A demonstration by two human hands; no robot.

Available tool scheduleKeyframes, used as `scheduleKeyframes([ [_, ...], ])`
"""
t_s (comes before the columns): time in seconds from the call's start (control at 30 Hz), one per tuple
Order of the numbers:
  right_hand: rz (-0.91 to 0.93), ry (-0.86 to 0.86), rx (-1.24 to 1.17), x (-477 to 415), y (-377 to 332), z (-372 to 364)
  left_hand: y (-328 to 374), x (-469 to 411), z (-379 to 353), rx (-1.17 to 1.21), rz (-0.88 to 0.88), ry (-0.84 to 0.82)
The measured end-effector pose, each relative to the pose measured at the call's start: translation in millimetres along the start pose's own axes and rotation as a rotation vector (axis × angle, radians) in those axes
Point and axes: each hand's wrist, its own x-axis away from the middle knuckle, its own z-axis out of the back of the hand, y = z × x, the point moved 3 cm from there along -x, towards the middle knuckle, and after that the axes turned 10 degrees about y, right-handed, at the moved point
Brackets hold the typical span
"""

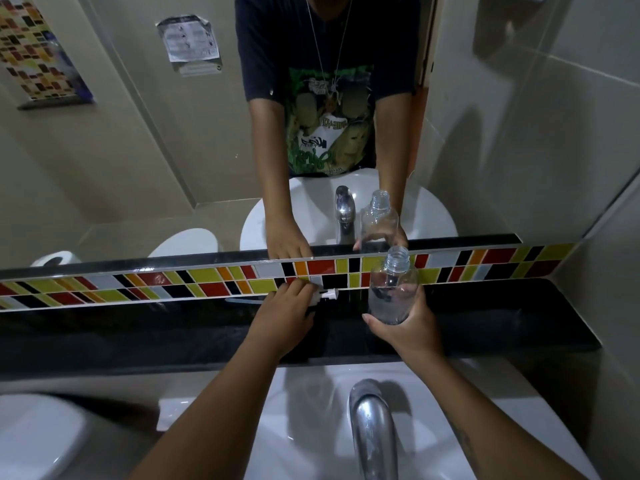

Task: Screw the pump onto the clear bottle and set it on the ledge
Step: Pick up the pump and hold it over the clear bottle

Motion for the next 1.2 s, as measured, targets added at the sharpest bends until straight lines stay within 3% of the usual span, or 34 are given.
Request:
scheduleKeyframes([
  [0.4, 0.037, 0.016, 0.041, 5, -2, 7, 8, -1, 30, 0.142, -0.017, -0.055],
  [0.63, 0.036, 0.012, 0.008, 4, -1, 8, 16, -2, 95, 0.293, -0.051, 0.122],
  [0.8, 0.015, 0.005, -0.005, 5, -1, 7, 30, -11, 138, 0.574, 0.017, 0.266],
  [1.2, 0.006, -0.007, 0.002, 4, 0, 7, 96, -27, 210, 1.139, 0.064, 0.398],
])
